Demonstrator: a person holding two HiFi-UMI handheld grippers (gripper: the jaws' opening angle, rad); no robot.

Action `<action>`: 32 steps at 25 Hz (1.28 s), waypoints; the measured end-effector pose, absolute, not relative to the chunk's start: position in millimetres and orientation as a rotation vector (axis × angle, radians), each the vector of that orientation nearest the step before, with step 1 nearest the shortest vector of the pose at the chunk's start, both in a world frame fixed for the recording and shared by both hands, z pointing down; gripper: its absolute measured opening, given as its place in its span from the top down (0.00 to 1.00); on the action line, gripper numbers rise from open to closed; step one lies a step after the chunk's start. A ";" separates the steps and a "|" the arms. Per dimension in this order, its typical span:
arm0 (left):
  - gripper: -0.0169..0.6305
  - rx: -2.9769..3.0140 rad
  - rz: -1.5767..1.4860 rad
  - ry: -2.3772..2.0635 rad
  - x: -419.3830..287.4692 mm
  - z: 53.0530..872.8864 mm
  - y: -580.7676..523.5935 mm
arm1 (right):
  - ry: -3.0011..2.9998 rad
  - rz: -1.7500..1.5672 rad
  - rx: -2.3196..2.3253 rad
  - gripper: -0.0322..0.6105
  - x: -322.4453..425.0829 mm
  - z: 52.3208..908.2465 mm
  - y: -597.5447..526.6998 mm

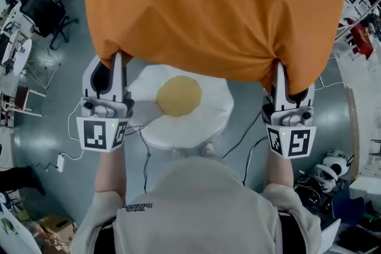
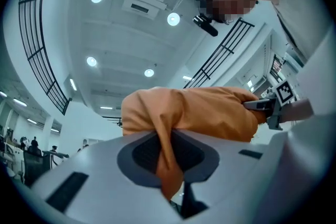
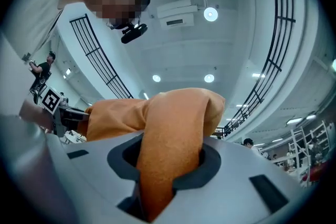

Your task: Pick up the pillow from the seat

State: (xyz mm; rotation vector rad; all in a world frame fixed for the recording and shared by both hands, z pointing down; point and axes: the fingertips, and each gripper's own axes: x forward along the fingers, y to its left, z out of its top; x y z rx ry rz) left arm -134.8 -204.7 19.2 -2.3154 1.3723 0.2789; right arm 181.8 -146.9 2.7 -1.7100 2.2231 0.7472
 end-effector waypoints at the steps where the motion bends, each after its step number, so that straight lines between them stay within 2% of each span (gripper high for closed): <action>1: 0.91 -2.310 0.278 1.357 -137.6 17.3 -195.9 | 2.225 0.750 -1.695 0.76 180.3 2.1 -141.6; 11: 0.91 -2.244 0.287 1.401 -155.3 37.8 -140.2 | 2.278 0.760 -1.594 0.75 166.8 24.6 -112.2; 32: 0.91 -2.270 0.269 1.441 -151.6 36.7 -157.3 | 2.304 0.705 -1.599 0.74 170.2 22.8 -137.6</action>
